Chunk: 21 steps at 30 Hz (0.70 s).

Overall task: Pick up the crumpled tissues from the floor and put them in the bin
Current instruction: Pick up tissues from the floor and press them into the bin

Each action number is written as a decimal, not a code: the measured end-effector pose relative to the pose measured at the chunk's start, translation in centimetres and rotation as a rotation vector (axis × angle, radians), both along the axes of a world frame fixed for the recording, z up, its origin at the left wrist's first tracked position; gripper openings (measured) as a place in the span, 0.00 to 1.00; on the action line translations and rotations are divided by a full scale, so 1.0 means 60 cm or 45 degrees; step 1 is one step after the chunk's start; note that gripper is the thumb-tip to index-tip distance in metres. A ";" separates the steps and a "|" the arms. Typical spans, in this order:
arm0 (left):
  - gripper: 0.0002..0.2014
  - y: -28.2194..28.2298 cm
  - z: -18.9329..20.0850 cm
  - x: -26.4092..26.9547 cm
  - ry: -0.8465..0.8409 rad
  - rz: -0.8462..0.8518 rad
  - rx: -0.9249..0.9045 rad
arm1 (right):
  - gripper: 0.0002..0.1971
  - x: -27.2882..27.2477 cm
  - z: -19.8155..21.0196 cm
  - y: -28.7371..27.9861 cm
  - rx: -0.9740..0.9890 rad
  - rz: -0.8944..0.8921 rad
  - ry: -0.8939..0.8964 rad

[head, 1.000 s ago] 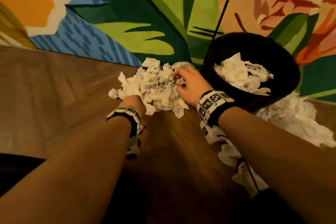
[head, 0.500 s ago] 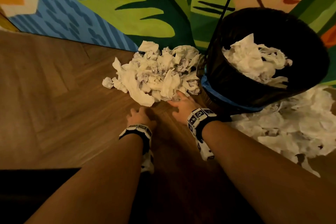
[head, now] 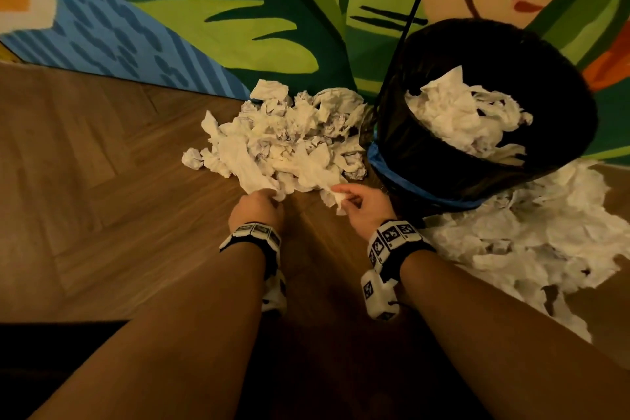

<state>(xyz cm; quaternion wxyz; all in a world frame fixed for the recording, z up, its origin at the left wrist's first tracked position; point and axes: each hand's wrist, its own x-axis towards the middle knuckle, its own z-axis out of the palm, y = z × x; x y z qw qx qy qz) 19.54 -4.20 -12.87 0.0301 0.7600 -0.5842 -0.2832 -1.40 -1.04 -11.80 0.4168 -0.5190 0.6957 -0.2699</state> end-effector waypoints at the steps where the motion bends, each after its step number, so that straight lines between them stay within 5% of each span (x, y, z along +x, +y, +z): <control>1: 0.14 0.001 0.003 -0.001 -0.004 0.016 -0.036 | 0.15 -0.006 0.001 0.007 0.033 -0.004 0.054; 8: 0.09 0.017 0.012 -0.011 0.205 0.170 -0.289 | 0.12 -0.036 0.001 0.028 0.098 -0.147 0.207; 14: 0.08 0.044 0.003 -0.001 0.346 0.083 -0.143 | 0.05 -0.032 0.007 0.027 0.049 -0.120 0.274; 21: 0.06 0.068 -0.017 -0.026 0.419 -0.116 0.003 | 0.21 -0.016 -0.010 0.011 -0.029 -0.035 0.363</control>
